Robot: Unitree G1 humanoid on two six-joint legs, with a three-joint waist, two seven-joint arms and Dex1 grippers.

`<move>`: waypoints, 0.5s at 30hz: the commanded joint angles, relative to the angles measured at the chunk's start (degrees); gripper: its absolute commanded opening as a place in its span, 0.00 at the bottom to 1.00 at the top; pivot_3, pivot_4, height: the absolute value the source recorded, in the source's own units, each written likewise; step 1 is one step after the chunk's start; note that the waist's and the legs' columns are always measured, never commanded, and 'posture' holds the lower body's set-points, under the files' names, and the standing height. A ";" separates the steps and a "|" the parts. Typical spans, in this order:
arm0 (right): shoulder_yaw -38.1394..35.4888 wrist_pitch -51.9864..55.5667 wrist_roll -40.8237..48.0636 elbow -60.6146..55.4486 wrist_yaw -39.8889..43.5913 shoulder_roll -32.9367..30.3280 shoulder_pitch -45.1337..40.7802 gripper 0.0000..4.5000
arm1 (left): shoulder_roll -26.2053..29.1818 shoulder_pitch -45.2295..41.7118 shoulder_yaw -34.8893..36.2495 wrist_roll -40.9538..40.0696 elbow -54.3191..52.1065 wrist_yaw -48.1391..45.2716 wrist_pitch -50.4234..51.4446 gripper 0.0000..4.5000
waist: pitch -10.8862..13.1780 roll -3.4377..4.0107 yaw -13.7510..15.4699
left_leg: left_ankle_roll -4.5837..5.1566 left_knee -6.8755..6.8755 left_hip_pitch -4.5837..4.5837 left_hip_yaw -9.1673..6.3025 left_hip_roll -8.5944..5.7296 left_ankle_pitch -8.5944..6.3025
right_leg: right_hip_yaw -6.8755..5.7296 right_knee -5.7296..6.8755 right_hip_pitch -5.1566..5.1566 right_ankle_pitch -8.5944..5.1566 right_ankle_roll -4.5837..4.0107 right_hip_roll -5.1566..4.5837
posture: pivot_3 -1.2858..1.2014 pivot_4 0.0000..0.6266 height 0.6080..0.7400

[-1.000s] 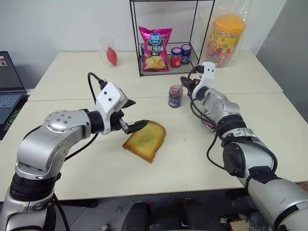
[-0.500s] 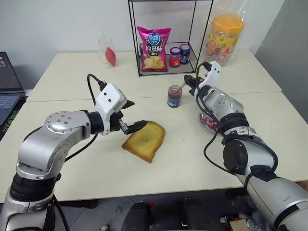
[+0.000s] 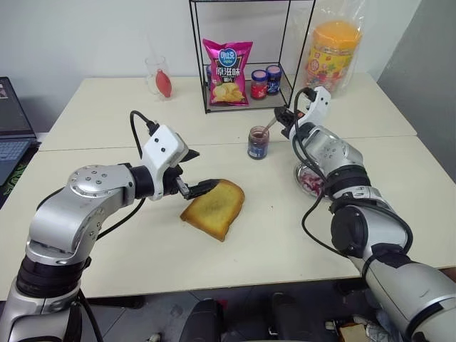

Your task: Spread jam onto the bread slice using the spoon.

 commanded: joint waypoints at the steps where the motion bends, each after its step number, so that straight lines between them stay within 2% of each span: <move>1: -0.39 -0.73 0.75 -2.95 0.15 -0.78 -2.46 0.01 | 0.48 -0.36 0.25 0.61 -0.58 -0.11 -1.44 1.00 | 0.00 0.00 0.00 | 0.00 0.00 0.00 0.00 0.00 0.00 | 0.00 0.00 0.00 0.00 0.00 0.00 | 0.52 0.24 1.00; 15: -1.41 -0.52 1.77 -3.26 -0.42 -0.99 -2.19 0.01 | 0.49 -0.44 0.22 0.98 -0.33 -0.50 -1.64 1.00 | 0.00 0.00 0.00 | 0.00 0.00 0.00 0.00 0.00 0.00 | 0.00 -0.01 0.00 0.00 0.00 0.00 | 0.52 0.24 1.00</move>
